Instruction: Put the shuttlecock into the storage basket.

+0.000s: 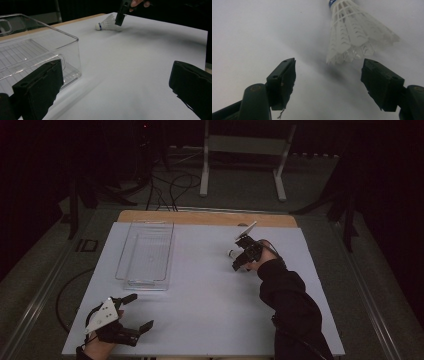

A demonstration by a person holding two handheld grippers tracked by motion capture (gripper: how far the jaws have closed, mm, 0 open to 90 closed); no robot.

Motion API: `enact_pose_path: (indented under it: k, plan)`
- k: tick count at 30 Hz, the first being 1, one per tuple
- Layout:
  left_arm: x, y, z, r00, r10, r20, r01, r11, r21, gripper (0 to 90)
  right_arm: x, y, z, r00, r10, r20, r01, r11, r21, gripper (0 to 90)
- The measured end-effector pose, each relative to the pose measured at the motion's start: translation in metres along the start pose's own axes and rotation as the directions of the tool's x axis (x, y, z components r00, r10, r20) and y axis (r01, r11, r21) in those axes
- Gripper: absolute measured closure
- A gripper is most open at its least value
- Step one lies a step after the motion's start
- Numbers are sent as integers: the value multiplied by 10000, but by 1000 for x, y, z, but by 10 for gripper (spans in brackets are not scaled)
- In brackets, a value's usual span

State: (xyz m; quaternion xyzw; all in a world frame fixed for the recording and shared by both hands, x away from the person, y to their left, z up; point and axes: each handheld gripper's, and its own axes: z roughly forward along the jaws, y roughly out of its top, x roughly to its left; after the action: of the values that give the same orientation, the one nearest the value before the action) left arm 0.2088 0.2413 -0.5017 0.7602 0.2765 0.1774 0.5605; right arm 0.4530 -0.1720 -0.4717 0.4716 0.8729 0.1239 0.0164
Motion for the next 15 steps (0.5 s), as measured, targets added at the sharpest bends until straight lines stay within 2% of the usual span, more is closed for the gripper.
enact_pose_path:
  k: [6, 15]
  plan:
    - [0, 0, 0, 10000, -9, 31, 9, 10000, 4, 1, -1, 6, 4, 9996, 138, 231, -139, 9999, 6, 326]
    - [1, 0, 0, 10000, -8, 44, 8, 10000, -1, 1, 2, 13, 14, 9993, 231, 287, -236, 9996, 173, 408]
